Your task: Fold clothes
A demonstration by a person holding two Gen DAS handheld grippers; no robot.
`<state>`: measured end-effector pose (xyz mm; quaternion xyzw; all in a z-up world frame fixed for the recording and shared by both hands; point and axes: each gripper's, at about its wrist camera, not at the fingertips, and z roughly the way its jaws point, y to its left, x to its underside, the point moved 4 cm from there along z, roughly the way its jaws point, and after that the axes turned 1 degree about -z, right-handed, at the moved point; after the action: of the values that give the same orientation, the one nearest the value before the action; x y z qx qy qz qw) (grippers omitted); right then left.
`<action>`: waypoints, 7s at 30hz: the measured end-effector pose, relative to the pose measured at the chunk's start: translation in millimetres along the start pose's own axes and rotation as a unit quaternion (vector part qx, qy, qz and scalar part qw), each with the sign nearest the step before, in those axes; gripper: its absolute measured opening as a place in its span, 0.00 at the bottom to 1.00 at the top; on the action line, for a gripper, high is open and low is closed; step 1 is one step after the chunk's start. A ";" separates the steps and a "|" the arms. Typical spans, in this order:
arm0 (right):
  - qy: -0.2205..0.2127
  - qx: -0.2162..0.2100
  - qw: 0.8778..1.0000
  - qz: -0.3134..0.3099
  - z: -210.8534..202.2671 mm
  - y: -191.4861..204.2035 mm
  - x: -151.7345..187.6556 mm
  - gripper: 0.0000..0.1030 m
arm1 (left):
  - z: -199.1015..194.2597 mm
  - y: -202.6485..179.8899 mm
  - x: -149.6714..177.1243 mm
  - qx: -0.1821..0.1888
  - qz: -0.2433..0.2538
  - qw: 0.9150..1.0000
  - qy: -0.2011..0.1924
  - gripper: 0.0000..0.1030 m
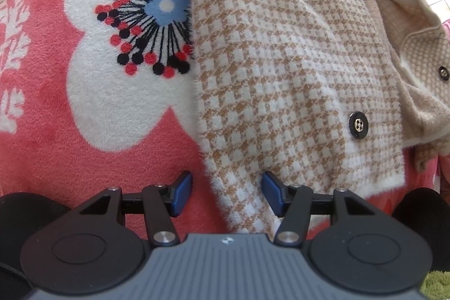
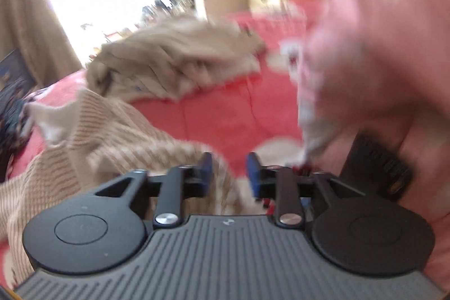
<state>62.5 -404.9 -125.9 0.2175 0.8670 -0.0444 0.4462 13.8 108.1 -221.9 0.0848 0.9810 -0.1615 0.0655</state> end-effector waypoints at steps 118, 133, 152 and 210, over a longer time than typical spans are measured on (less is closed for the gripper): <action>0.321 -0.129 0.926 -0.152 -8.0 102.8 169.2 0.04 | 4.5 23.3 8.2 0.055 -0.003 0.998 0.038 0.07; 0.335 -0.062 0.918 -0.204 -8.8 135.4 140.1 0.16 | -19.1 48.5 4.7 0.066 0.006 0.997 0.037 0.25; 0.164 -0.220 0.919 -0.282 59.4 289.0 44.9 0.16 | -5.1 26.0 -162.5 -0.039 0.026 0.986 -0.159 0.30; 0.118 -0.166 0.979 -0.013 108.3 130.1 -83.4 0.09 | 40.2 40.9 -171.2 -0.039 0.018 0.993 -0.113 0.49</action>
<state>240.7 -345.2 -109.3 0.1334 0.9114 0.1200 0.3704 192.8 108.2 -245.5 0.0812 0.9712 -0.1304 0.1821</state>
